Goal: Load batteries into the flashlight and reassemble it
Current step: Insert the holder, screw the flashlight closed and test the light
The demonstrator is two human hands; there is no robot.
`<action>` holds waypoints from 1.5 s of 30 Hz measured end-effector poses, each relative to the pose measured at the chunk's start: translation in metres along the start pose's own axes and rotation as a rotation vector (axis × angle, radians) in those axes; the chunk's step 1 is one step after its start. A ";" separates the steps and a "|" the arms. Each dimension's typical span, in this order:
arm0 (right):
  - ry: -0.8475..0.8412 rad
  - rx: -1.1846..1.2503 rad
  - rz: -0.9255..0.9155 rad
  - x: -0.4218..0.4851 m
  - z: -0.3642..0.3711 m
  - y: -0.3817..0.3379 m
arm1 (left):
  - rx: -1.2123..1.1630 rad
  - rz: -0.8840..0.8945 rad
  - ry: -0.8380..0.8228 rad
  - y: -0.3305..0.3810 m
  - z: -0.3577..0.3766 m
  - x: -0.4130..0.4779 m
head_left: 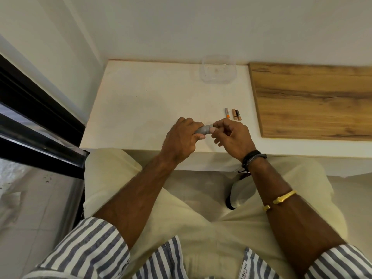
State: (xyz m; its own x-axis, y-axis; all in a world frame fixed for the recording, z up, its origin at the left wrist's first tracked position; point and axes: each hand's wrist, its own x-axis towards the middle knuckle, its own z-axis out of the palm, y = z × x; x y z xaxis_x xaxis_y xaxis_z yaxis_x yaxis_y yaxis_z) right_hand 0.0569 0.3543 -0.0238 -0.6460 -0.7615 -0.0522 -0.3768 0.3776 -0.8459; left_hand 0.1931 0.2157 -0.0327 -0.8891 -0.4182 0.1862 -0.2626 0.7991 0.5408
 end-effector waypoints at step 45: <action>0.243 1.262 0.516 0.002 0.042 -0.001 | -0.520 -0.403 0.247 0.004 0.008 0.005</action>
State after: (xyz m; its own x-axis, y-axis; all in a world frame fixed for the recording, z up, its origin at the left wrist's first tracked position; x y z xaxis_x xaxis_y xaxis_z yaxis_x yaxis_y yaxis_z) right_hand 0.0841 0.3307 -0.0451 -0.6746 -0.5233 -0.5207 0.7032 -0.2411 -0.6688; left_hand 0.1848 0.2206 -0.0365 -0.6327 -0.7735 0.0363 -0.2860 0.2770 0.9173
